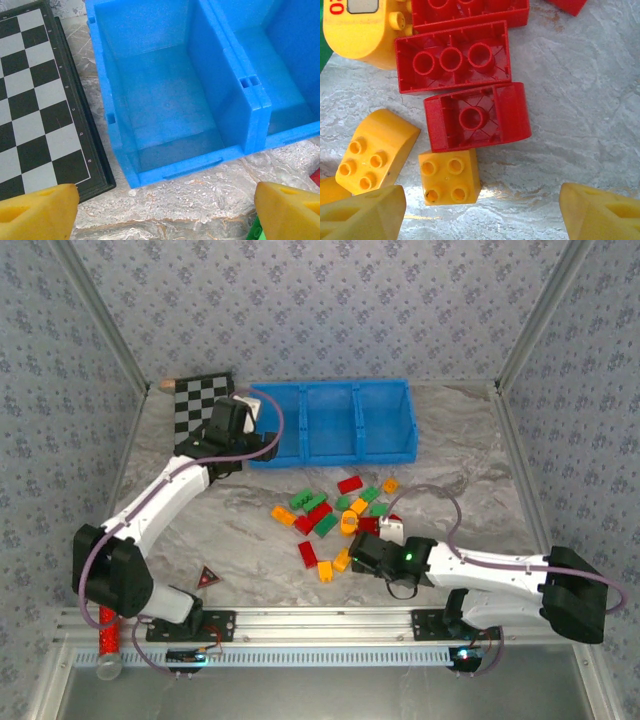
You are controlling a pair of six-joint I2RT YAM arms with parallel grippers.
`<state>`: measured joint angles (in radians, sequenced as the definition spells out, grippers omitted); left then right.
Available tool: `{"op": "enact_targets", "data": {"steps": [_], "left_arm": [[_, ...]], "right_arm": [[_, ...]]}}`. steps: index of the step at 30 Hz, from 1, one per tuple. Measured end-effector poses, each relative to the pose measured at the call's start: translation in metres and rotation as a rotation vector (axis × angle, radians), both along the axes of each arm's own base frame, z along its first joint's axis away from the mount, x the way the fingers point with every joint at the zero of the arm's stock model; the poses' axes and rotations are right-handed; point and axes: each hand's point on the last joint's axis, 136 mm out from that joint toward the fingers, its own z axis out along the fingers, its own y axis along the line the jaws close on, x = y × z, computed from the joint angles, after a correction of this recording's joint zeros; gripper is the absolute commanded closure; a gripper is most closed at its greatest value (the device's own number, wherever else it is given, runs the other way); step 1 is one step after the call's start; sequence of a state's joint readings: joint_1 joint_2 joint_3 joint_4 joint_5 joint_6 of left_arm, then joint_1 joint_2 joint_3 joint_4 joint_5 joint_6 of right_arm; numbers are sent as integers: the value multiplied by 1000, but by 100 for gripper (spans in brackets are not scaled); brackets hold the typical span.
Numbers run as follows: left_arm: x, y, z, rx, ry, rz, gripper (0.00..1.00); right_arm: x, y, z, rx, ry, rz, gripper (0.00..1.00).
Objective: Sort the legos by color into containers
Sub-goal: Pick up the lego from the bottom-center of the table, then place the lego in the container.
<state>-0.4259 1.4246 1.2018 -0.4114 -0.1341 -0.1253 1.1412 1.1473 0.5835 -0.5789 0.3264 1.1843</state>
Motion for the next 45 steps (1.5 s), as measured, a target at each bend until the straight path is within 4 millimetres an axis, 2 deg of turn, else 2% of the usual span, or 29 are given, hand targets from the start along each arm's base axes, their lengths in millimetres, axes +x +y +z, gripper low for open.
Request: {"op": "enact_targets", "data": {"steps": [10,15,26,31,34,38,41,45], "left_arm": [[-6,-2,3,-8,8,-7,9],[-8,-1,0,-3,20,-9,9],[-16,-6,-1,-8,37,-23,9],[-29,-18,-9,-7,78,-54,9],[-46,-27,-18,-11,119,-90,10],[-74,-35,-33,-45,200,-116,12],[-97,-37,-39,-106,250,-99,14],[-131,-50,-43,-191,304,-89,16]], "right_arm": [[3,4,-22,-84,20,55,28],[3,5,-33,-142,42,95,37],[6,12,-33,-197,57,161,64],[-2,16,-29,-179,94,194,69],[-9,16,-14,-146,106,210,70],[-8,14,24,-74,83,217,71],[7,5,55,-27,42,188,72],[46,-15,94,-2,-39,127,72]]}}
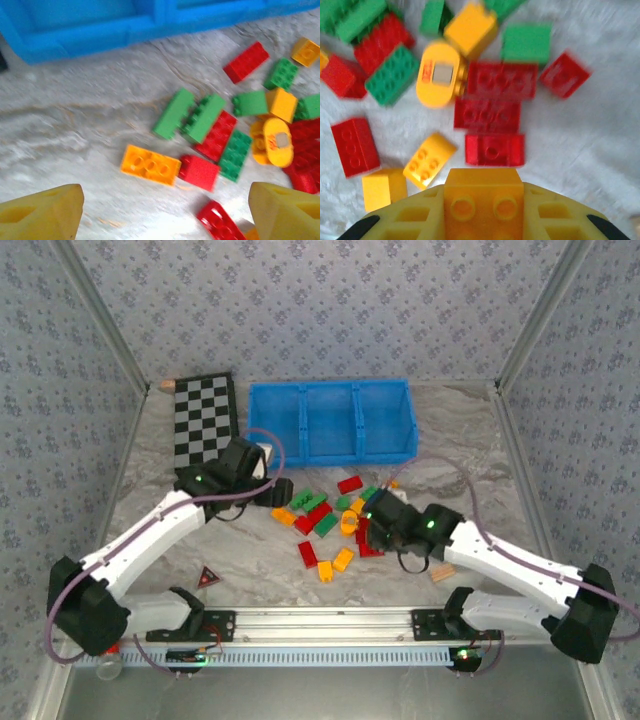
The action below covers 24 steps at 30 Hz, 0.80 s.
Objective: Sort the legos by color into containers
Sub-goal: Place the lego in the container.
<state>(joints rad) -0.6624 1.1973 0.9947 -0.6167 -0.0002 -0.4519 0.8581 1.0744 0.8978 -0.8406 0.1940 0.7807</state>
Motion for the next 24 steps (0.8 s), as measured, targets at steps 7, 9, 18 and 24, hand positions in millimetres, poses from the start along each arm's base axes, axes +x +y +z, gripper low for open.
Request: {"op": "enact_targets", "data": {"steps": [7,9,18,24], "left_arm": [[-53,-37,-12,-77,115,-13,21],[-65,-41,-19,-81,151,2,23],[-104,-61,-59,10,303,53,29],[-132,-84,-86,100,371,29,33]], "right_arm": [[86,-28,56,-62,-140,-30,70],[114,-30,70,-80,-179,-19,70],[228,-47,63,-151,-228,-41,71],[269,-45,17,-187,-167,-10,72]]}}
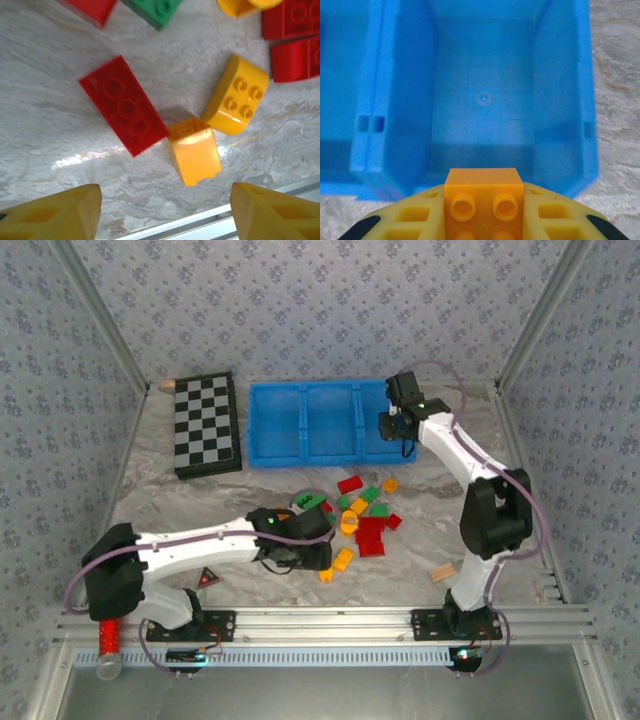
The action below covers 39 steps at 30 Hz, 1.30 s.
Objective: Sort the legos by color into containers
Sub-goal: Place the lego in the container.
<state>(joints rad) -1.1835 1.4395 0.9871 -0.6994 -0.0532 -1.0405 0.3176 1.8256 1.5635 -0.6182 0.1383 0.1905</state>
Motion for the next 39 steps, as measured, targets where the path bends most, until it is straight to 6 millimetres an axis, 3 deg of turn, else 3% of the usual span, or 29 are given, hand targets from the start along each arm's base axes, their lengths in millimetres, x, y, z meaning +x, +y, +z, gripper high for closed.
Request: {"op": "enact_targets", "data": {"steps": [6,14,22,30,35,39], "left_arm": [[-9,-22,-9,29,26,-8,35],[-9,-31,-33,99,62,8,39],[-11,-35,-45,141,98,8,42],[-15,-35,-53,156,131,24,53],[-14,-34,-53,152,145,43,67],[-13,-33,-52,152,147,39,71]], "right_arm": [[22,10,-32,-10,38,40,71],[31,15,-64,-29,79,66,67],[42,22,-68,-14,69,88,61],[44,23,-72,-13,75,96,49],[43,23,-72,-12,76,96,47],[40,24,-65,2,69,99,46]]}}
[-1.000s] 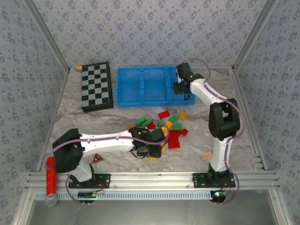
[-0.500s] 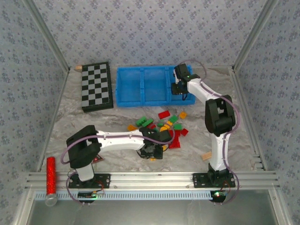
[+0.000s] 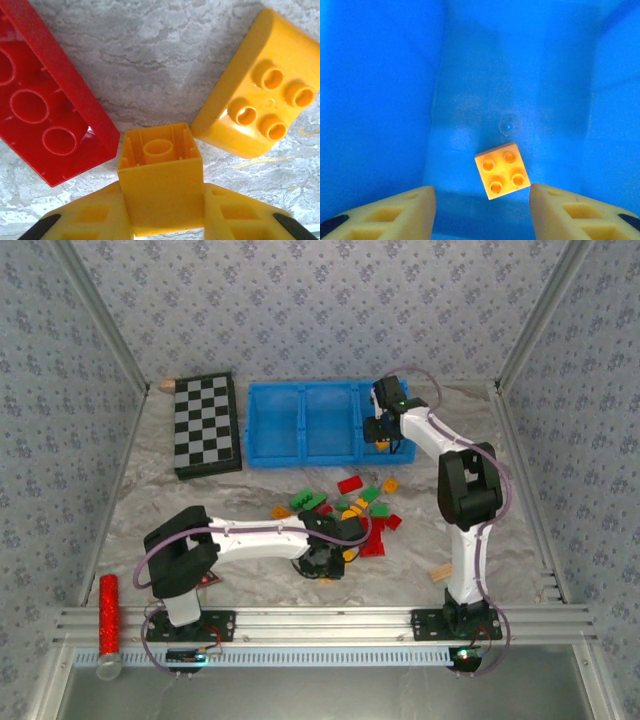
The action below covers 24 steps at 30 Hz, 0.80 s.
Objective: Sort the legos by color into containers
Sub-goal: Place the lego in the container, then pick up the lego from the middle-left of the table, then place the lego in the container.
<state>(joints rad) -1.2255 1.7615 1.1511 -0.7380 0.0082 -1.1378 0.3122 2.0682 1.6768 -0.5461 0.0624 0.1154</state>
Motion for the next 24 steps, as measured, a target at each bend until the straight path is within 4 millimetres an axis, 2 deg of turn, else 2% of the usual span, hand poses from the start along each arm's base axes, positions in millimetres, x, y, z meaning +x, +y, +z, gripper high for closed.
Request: {"op": "enact_targets", "data": {"steps": [3,6,10,13,16,18,20,24], "left_arm": [[1,0,1,-1,-2,-2,72],[2,1,2,-4,-4,-4,73],[2,1,2,-3,-5,-14,74],[3,2,3,0,-13,-26,74],[10,6,13,11,-40,-44,73],[23,1,30,-9,-77,-51,74],[41,-8,53,-51,-128,-56,74],[91,-33,118,-162,-283,-75,74]], "right_arm": [[-8,1,16,19,-17,4,45],[-19,5,44,50,-57,14,44],[-40,7,82,79,-118,22,43],[-60,5,98,96,-144,23,42],[-85,-3,96,107,-133,8,42],[-102,-9,88,112,-113,-7,42],[-118,-14,77,118,-84,-25,41],[-145,-22,51,145,-27,-69,41]]}}
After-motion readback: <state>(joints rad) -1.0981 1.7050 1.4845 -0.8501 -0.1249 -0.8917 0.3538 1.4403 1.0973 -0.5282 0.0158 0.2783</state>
